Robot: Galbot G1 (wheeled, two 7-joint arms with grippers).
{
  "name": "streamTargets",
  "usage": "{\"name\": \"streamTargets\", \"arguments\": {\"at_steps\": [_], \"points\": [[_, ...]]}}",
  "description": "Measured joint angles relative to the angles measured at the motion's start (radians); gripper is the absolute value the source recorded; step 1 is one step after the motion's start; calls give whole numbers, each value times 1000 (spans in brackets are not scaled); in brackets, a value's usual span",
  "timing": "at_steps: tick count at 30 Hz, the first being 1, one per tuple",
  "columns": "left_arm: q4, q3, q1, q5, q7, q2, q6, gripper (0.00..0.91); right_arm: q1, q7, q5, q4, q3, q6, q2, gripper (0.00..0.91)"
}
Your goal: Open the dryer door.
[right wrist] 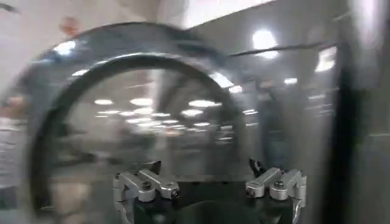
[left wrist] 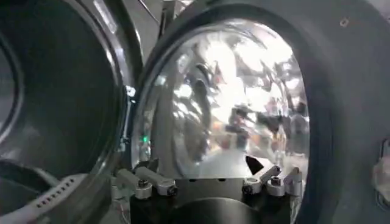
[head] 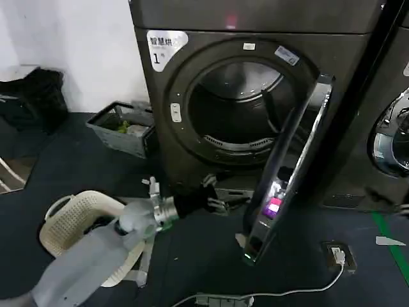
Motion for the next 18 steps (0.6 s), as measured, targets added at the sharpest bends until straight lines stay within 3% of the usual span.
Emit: {"name": "streamTargets", "arguments": {"at_steps": [3, 9, 12, 18], "points": [[12, 25, -16, -7, -2, -15, -2, 907, -18, 57, -21, -21, 50, -31, -9, 907], [45, 86, -70, -14, -12, -55, -14, 907, -49, 183, -160, -96, 137, -85, -33, 907], [48, 111, -98, -34, -22, -78, -6, 907, -67, 185, -210, -105, 159, -84, -29, 907], [74, 149, -147, -36, -29, -122, -10, 907, -88, 206, -243, -117, 190, -74, -24, 907]]}}
